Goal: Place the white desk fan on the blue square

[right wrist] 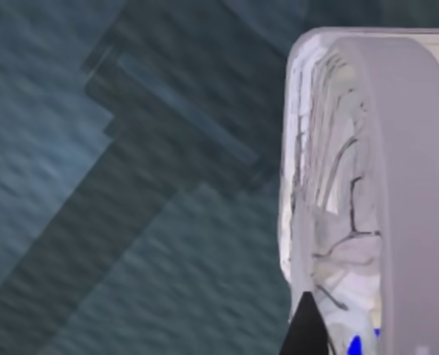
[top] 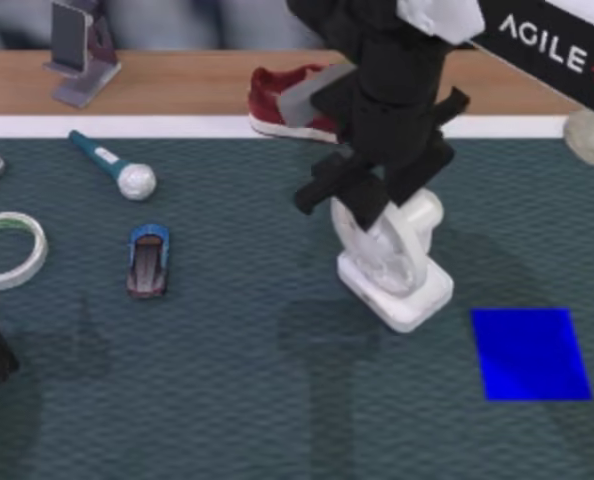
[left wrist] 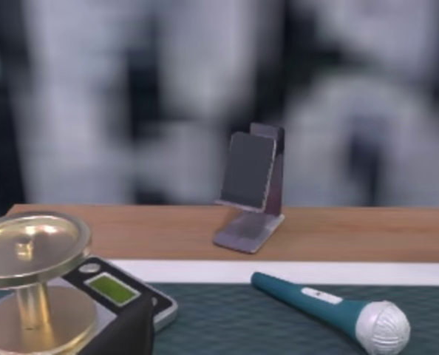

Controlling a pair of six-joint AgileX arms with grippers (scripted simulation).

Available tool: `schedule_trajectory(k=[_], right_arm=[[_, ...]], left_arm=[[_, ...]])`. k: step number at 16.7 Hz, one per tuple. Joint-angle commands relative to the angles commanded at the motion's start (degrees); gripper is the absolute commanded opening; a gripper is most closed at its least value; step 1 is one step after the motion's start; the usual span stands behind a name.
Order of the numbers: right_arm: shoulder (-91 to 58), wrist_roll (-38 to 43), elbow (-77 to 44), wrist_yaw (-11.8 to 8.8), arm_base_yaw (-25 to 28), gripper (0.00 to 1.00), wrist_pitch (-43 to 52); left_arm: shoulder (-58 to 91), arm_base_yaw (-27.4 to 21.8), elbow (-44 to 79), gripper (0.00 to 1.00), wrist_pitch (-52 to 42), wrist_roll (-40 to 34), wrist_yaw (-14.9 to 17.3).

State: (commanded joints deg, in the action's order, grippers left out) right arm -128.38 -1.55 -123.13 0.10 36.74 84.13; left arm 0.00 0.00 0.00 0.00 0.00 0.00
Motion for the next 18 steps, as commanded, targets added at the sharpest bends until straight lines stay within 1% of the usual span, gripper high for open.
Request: schedule_trajectory(k=[3,8,10,12,14,18], right_arm=[[-0.4,-0.1,-4.4,0.0,0.1,0.00,4.2],[-0.1,-0.1,-4.4,0.0,-0.2,0.00,4.2],[0.6,-1.9,-3.2,-0.2,-0.6,0.00,4.2],[2.4,-6.2,-0.5,-0.6,-1.8,0.00,4.0],[5.2,-12.6,3.3,-1.1,-3.5,0.00,3.4],[13.1,-30.8,13.3,-2.5,-7.9,0.00,1.4]], left_arm=[[0.0,0.0,0.0,1.00,0.0,0.0,0.0],[0.0,0.0,0.0,1.00,0.0,0.0,0.0],[0.0,0.0,0.0,1.00,0.0,0.0,0.0],[0.0,0.0,0.0,1.00,0.0,0.0,0.0],[0.0,0.0,0.0,1.00,0.0,0.0,0.0],[0.0,0.0,0.0,1.00,0.0,0.0,0.0]])
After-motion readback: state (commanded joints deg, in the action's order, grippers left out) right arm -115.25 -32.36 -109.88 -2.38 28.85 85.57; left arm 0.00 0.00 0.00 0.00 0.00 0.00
